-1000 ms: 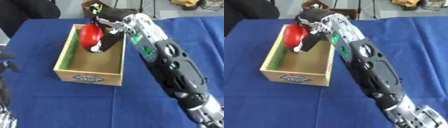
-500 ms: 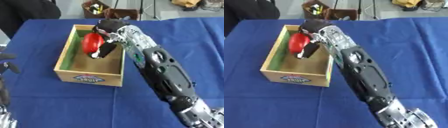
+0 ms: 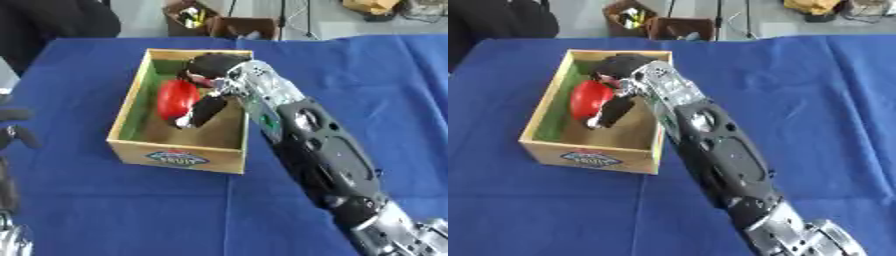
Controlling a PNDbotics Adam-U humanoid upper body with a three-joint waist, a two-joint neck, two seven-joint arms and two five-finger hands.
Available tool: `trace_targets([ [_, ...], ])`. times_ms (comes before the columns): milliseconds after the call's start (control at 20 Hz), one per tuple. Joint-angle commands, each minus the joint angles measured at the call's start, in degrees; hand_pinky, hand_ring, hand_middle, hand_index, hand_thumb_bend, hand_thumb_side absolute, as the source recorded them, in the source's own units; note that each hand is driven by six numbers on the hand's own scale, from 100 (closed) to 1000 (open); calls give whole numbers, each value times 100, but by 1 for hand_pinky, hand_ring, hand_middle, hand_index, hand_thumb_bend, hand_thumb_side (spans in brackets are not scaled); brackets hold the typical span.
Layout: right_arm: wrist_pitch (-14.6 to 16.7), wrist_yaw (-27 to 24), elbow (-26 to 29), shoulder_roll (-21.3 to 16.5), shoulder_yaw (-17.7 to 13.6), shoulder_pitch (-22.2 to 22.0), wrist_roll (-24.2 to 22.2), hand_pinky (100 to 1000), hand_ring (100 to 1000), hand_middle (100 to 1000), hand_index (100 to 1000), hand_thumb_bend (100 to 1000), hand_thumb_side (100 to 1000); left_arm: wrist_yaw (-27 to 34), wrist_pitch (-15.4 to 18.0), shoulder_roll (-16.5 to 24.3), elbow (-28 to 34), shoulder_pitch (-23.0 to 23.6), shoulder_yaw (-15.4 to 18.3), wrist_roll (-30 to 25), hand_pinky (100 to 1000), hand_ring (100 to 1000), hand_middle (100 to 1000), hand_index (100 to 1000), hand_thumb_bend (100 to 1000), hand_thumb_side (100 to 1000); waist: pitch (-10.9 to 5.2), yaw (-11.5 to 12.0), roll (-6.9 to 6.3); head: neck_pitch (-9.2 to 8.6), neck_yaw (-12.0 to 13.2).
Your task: Pick up objects on the table and place them in the box.
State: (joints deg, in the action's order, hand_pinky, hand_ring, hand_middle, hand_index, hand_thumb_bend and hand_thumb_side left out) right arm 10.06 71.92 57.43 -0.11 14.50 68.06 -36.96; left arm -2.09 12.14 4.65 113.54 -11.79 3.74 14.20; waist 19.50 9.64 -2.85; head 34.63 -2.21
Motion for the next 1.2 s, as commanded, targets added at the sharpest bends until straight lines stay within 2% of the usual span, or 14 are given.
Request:
trace_targets([
  [50,6,122,104,62,-64,158,-216,843,850,734,916,460,713,13,11,41,106,-62,-14,-15,287,545,593,684,100,939,-101,14,-10,-46,-9],
  [200,-36,246,172,57,-77,164,-281,868,887,790,943,593,700,13,9,41,106,-61,-12,-12,288,545,593,684,100,939,-103,10,-6,-49,-9],
  [350,-84,388,224,50,-87,163,-234,872,891,801,944,615,687,14,6,38,106,-62,-12,-15,288,545,593,684,100,939,-106,5,-1,-53,-8],
  [700,-115,248,481,5,-120,124,-58,861,869,781,931,606,704,14,7,37,106,-55,-7,-14,289,546,593,684,100,940,-114,-3,-19,-50,5],
  [1000,-145,-229,1147,-166,-161,66,43,845,839,749,918,582,756,7,12,37,106,-42,9,3,289,546,593,684,100,937,-127,-23,-42,-51,35],
  [1200,-137,-581,1704,-379,-229,2,343,833,822,730,913,563,758,-4,12,34,106,-29,24,18,289,546,594,685,100,937,-137,-55,-59,-45,72],
])
